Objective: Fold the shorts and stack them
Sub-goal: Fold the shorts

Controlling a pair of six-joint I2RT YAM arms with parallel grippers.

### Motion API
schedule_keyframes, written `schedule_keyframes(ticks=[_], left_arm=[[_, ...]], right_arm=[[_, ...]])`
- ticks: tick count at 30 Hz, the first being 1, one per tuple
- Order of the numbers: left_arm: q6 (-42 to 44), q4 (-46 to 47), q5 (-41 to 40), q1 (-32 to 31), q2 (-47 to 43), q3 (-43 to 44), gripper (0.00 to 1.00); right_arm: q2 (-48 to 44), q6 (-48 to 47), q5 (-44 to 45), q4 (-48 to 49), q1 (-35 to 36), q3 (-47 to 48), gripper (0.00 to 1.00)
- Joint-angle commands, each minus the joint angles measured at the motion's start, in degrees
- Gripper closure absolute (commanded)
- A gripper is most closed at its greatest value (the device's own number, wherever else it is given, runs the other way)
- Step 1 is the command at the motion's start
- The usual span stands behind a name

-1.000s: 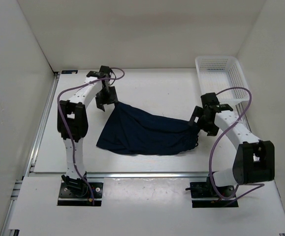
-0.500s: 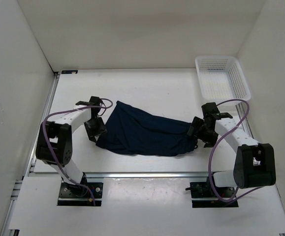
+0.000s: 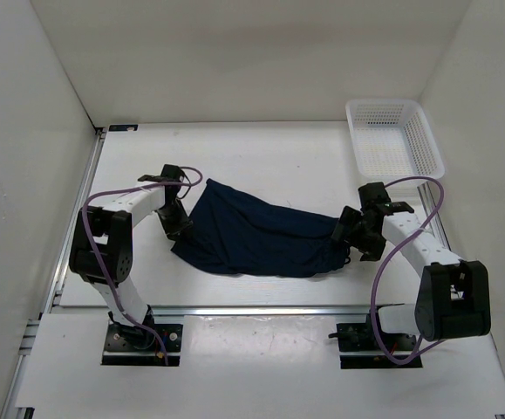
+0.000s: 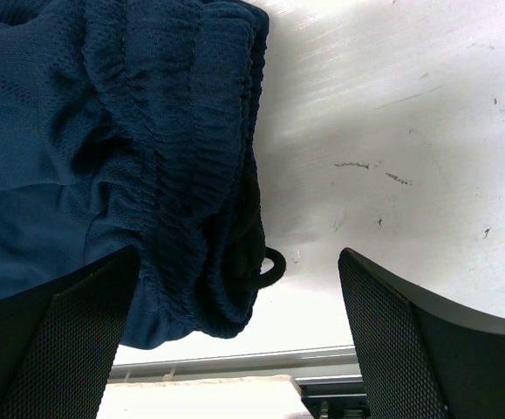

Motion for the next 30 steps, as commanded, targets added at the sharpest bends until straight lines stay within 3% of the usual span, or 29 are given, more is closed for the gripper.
schedule_keyframes(ticks=[1, 5, 7, 8, 10, 11, 12, 15, 19, 22, 26, 28, 30], left_arm=[[-0.2, 1.1, 1.6, -0.3, -2.6, 1.7, 0.60], [-0.2, -0.6, 1.6, -0.3, -4.6, 1.7, 0.62], [-0.2, -1.6, 1.6, -0.3, -5.2, 1.7, 0.52], [-0.2, -2.5, 1.6, -0.3, -5.7, 1.7, 0.41], [0.5, -4.2, 1.6, -0.3, -6.3, 2.2, 0.30], [1.0, -4.8, 1.6, -0.3, -6.3, 3.6, 0.19], [1.1, -5.4, 1.6, -0.3, -6.3, 4.2, 0.18], [1.1, -5.4, 0.3, -0.9, -7.0, 5.6, 0.18], [1.1, -5.4, -0.9, -0.9, -3.4, 7.8, 0.35], [1.1, -4.9, -1.4, -1.4, 0.0, 8.6, 0.38], [1.6, -4.0, -1.4, -1.9, 2.4, 8.6, 0.50], [2.1, -4.0, -1.4, -1.9, 3.1, 8.6, 0.51], [2.1, -4.0, -2.1, -1.9, 3.1, 8.0, 0.46]], right_arm=[[-1.2, -0.8, -0.5, -0.4, -0.3, -0.3, 0.01], [-1.2, -0.8, 0.5, -0.9, -0.3, -0.3, 0.01], [-1.2, -0.8, 0.5, -0.9, -0.3, -0.3, 0.01], [-1.2, -0.8, 0.5, -0.9, -0.3, -0.3, 0.01], [-1.2, -0.8, 0.5, -0.9, -0.3, -0.3, 0.01], [-0.6, -0.8, 0.5, -0.9, -0.3, 0.2, 0.01], [-0.6, -0.8, 0.5, -0.9, -0.3, 0.2, 0.01], [-0.6, -0.8, 0.5, -0.9, -0.3, 0.2, 0.01], [-0.6, -0.8, 0.5, -0.9, -0.3, 0.2, 0.01], [-0.6, -0.8, 0.5, -0.9, -0.3, 0.2, 0.01], [-0.6, -0.8, 0.5, -0.9, -0.3, 0.2, 0.01], [-0.6, -0.8, 0.5, -0.9, -0.3, 0.2, 0.01], [-0.1, -0.8, 0.5, -0.9, -0.3, 0.2, 0.01]])
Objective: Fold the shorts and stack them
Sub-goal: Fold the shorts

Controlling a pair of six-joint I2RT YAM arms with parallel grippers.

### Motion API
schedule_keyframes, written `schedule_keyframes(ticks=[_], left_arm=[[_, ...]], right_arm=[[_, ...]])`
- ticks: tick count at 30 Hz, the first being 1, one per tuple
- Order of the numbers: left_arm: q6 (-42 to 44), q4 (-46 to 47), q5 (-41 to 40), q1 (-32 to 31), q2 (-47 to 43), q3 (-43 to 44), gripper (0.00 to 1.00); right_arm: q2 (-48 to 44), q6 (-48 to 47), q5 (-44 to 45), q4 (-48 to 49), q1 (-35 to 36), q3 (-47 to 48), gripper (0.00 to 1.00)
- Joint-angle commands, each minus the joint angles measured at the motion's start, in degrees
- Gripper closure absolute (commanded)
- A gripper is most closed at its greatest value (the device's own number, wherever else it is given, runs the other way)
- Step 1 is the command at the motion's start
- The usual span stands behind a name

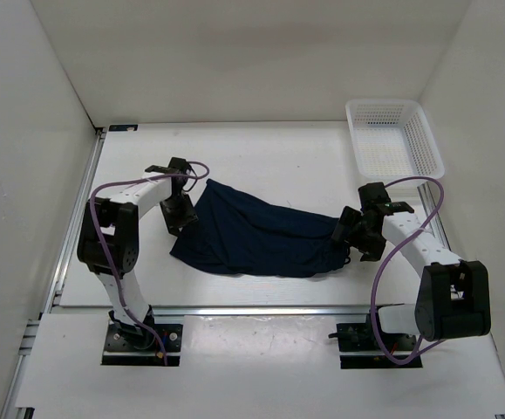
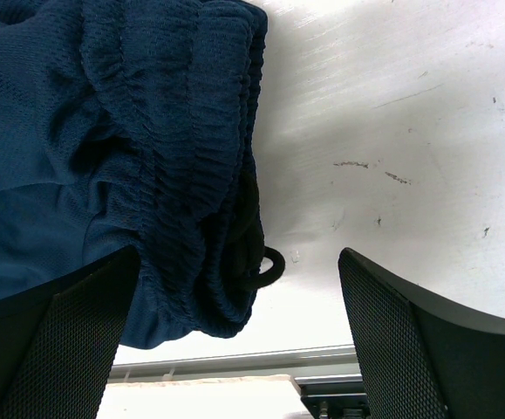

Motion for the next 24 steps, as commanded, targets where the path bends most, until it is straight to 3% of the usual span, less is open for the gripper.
schedule_keyframes(ticks=[1, 6, 12, 13, 17, 24], left_arm=[[0.6, 1.1, -1.8, -0.3, -1.7, 0.5, 0.45], [0.6, 1.6, -2.9, -0.3, -1.7, -1.7, 0.45], [0.6, 2.1, -2.9, -0.3, -1.7, -2.7, 0.55], [0.6, 2.1, -2.9, -0.3, -1.7, -2.7, 0.58], [0.6, 2.1, -2.9, -0.3, -3.7, -3.2, 0.90], [0.6, -0.2, -3.4, -0.3, -9.8, -4.4, 0.90]], right_arm=[[-0.1, -0.8, 0.5, -0.8, -0.3, 0.2, 0.01], [0.5, -0.8, 0.5, -0.8, -0.3, 0.2, 0.01], [0.5, -1.3, 0.5, -0.8, -0.3, 0.7, 0.01], [1.0, -1.3, 0.5, -0.8, -0.3, 0.7, 0.01], [1.0, -1.3, 0.5, -0.8, -0.3, 0.7, 0.01], [1.0, -1.3, 0.5, -0.2, -0.3, 1.2, 0.01]])
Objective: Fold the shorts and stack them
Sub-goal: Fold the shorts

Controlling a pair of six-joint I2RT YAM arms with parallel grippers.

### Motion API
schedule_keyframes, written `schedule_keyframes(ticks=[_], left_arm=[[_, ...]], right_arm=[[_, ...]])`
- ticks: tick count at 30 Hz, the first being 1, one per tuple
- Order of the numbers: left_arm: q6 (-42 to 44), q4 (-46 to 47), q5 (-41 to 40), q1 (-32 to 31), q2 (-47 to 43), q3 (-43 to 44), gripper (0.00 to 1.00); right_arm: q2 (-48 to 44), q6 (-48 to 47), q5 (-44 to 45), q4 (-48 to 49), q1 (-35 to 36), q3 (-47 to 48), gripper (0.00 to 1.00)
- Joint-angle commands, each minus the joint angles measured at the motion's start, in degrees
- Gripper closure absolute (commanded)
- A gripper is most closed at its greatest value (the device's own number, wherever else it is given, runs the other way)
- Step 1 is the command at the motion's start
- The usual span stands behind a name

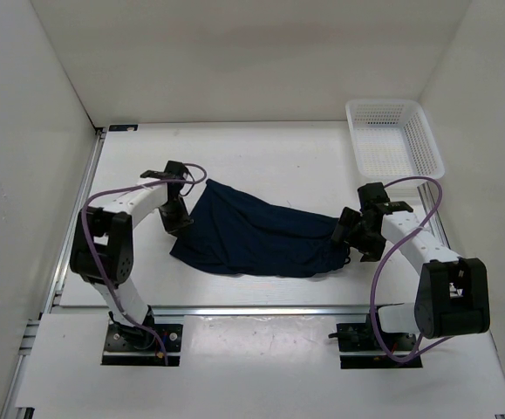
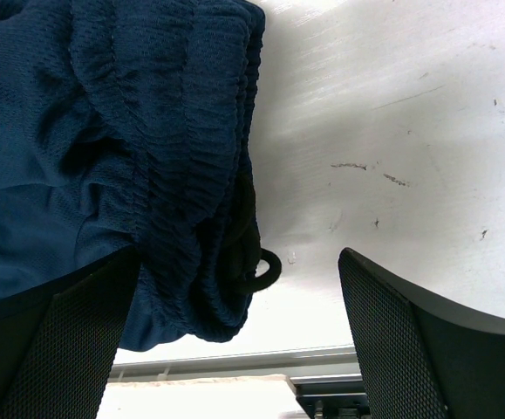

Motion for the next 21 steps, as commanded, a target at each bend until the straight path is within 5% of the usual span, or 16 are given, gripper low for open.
schedule_keyframes(ticks=[1, 10, 13, 14, 18, 21], left_arm=[[0.1, -1.9, -1.8, -0.2, -8.4, -0.9, 0.90], [-1.6, -1.9, -1.3, -0.7, -10.6, -5.6, 0.90], [-1.6, -1.9, -0.3, -1.4, -9.8, -5.6, 0.82], [-1.6, -1.9, -0.3, -1.4, -9.8, -5.6, 0.77], [-1.6, -1.9, -0.9, -1.4, -9.2, -4.9, 0.23], [-1.6, -2.5, -0.9, -1.4, -9.2, -2.7, 0.22]], right_arm=[[0.2, -1.0, -0.2, -0.2, -0.3, 1.2, 0.01], [0.7, -2.2, -0.8, -0.2, -0.3, 1.2, 0.00], [0.7, -2.7, -1.9, -0.2, -0.3, 1.2, 0.00], [0.7, -2.7, -1.9, -0.2, -0.3, 1.2, 0.00], [1.8, -2.0, -4.6, 2.9, -0.3, -0.1, 0.00], [4.6, -1.4, -6.0, 6.6, -0.3, -1.4, 0.00]])
